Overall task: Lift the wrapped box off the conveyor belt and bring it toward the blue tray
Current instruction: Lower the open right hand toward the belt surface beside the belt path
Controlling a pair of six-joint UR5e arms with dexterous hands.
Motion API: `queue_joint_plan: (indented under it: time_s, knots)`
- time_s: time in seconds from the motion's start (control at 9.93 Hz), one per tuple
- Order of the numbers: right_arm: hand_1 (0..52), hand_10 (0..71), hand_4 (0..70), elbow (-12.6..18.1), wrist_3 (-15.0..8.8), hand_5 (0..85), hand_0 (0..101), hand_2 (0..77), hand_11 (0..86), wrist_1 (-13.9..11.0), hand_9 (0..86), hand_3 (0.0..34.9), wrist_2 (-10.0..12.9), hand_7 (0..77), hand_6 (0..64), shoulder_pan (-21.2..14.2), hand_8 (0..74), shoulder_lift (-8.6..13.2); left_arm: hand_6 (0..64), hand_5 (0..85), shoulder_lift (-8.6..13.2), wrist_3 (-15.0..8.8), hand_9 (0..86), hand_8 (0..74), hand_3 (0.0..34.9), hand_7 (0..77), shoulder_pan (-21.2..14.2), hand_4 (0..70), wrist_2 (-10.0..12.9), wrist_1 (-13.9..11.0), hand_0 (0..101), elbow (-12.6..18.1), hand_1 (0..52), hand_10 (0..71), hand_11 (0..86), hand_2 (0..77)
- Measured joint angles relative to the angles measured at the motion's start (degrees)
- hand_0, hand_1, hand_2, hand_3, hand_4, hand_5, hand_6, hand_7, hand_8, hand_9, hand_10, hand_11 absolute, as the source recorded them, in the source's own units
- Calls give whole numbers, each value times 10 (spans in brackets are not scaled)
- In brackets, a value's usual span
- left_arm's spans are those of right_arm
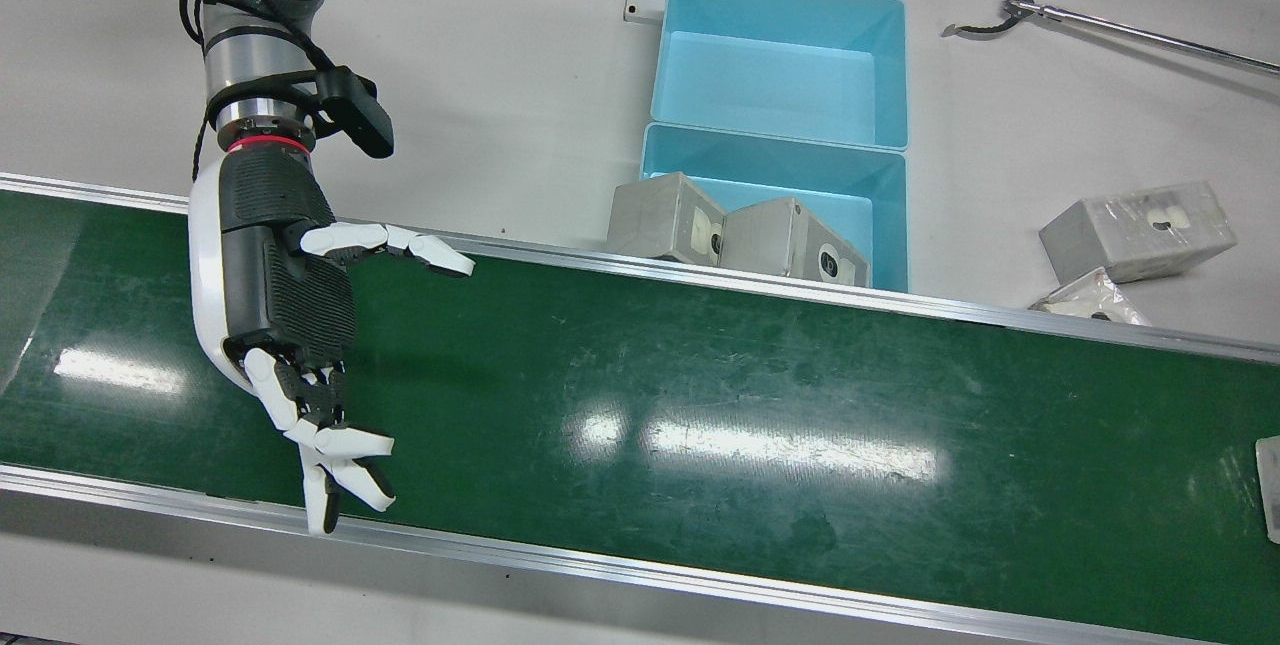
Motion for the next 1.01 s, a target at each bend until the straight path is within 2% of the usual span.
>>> queue_joint_plan:
  time_s: [0.3, 0.5, 0.6, 0.7, 0.81, 1.01]
  knots:
    - [98, 0, 115, -21, 1, 262, 476, 22, 5, 46, 44, 0, 1, 71, 65, -13, 16, 0, 5, 11, 0, 0, 0, 5, 0, 5, 0, 0, 0, 0, 0, 0, 0, 5, 5, 5]
    - [98, 0, 115, -23, -1, 262, 476, 22, 5, 56, 44, 0, 1, 71, 60, -20, 16, 1, 5, 11, 0, 0, 0, 5, 0, 5, 0, 0, 0, 0, 0, 0, 0, 5, 5, 11]
    - [147, 0, 115, -25, -2, 267, 476, 22, 5, 57, 44, 0, 2, 71, 60, -24, 16, 1, 5, 11, 0, 0, 0, 5, 0, 5, 0, 0, 0, 0, 0, 0, 0, 0, 5, 11]
    - [147, 0, 115, -25, -4, 267, 476, 22, 5, 58, 44, 0, 4, 71, 60, -28, 16, 1, 5, 11, 0, 0, 5, 5, 0, 0, 0, 0, 0, 0, 0, 0, 0, 5, 5, 11]
    - [147, 0, 115, -25, -4, 267, 480, 71, 5, 58, 49, 0, 7, 71, 60, -31, 16, 1, 5, 11, 0, 0, 0, 5, 0, 0, 0, 0, 0, 0, 0, 0, 0, 5, 5, 5]
    - [147, 0, 104, -25, -5, 267, 480, 82, 5, 58, 38, 0, 9, 71, 60, -33, 16, 1, 5, 11, 0, 0, 0, 5, 0, 0, 0, 0, 0, 0, 0, 0, 0, 5, 5, 5]
